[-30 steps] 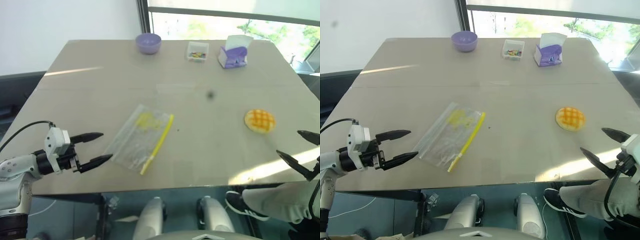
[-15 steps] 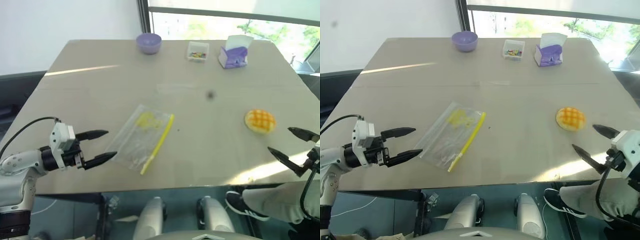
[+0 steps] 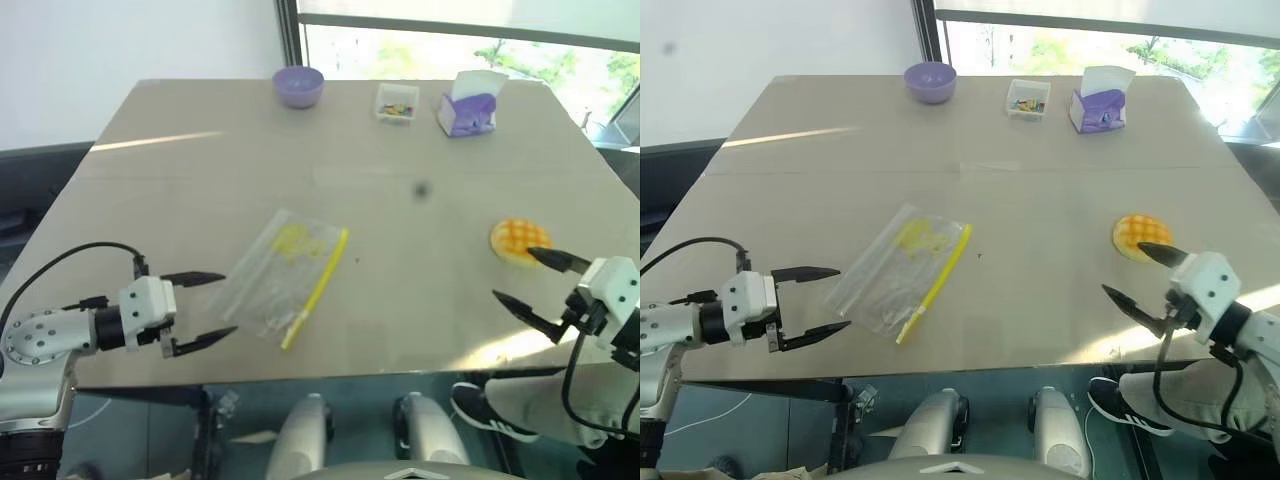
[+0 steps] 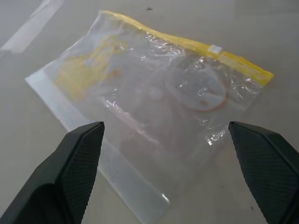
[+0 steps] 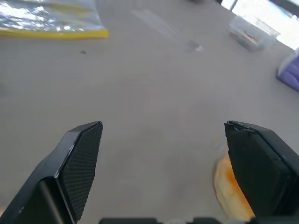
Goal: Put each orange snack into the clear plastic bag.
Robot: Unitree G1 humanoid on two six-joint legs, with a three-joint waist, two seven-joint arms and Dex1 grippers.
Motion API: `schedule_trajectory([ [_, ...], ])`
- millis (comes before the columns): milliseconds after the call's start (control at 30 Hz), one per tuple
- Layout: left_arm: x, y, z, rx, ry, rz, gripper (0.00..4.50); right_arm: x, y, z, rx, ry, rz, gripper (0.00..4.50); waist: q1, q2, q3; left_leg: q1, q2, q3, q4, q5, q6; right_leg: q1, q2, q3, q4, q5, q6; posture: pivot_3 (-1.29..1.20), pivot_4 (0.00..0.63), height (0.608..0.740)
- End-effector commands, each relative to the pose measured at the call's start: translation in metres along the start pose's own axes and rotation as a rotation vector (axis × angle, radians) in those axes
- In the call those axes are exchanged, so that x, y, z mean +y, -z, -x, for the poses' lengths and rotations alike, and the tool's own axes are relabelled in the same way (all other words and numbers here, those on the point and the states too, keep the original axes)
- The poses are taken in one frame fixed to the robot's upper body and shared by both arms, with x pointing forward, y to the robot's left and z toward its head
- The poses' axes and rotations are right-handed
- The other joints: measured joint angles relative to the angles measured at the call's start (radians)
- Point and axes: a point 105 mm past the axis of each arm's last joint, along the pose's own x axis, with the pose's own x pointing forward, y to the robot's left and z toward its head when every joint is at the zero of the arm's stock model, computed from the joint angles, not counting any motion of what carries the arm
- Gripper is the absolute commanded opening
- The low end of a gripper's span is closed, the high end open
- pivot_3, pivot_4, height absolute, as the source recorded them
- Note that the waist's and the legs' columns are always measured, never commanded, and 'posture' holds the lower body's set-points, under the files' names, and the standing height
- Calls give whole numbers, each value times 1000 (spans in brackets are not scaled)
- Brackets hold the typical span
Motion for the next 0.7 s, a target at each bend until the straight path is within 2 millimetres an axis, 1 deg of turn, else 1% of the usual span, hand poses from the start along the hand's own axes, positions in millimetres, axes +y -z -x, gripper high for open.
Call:
schedule_trajectory([
  [33,4,-8,-2,6,-12,-142,4500,8,-21,-9,-77,-34,24,4464,0,0,0,0,0,0,0,0,0,0,0,0,0,0,0,0,150,737],
  [100,3,-8,-4,19,-2,-194,4500,12,-26,-12,-98,-48,20,4464,1,0,0,-1,0,-1,0,0,0,0,0,0,0,0,0,0,150,737],
  [200,-3,-5,-6,37,39,-275,4500,14,-25,-14,-96,-55,18,4464,1,0,0,-1,-1,0,0,0,0,0,0,0,0,0,0,0,150,737],
  [267,-9,-1,-5,42,60,-284,4500,15,-24,-14,-96,-56,16,4464,1,0,0,-1,0,0,0,0,0,0,0,0,0,0,0,0,150,737],
  [367,-8,18,0,126,54,-293,4500,17,-23,-15,-97,-57,14,4464,-1,0,0,-1,0,0,0,0,0,0,0,0,0,0,0,0,150,737],
  [433,-1,29,5,187,31,-329,4500,17,-23,-15,-98,-57,12,4464,-1,0,0,0,0,0,0,0,0,0,0,0,0,0,0,0,150,737],
  [533,19,40,5,271,-14,-406,4500,17,-23,-15,-99,-56,13,4464,3,3,-1,1,0,-1,0,0,0,0,1,-1,1,0,0,0,150,737],
  [600,30,40,2,288,-57,-445,4500,17,-23,-16,-100,-55,13,4464,9,8,-5,2,0,-1,0,0,0,1,1,-1,1,0,1,0,150,737],
  [667,37,37,-8,271,-77,-493,4500,18,-23,-17,-102,-54,15,4464,10,10,-6,4,0,-1,0,0,0,3,1,-1,1,-1,2,0,150,737],
  [700,43,34,-16,255,-105,-505,4500,17,-23,-17,-104,-52,17,4464,11,10,-6,5,0,-1,0,0,0,4,1,-1,1,-1,3,0,150,737],
])
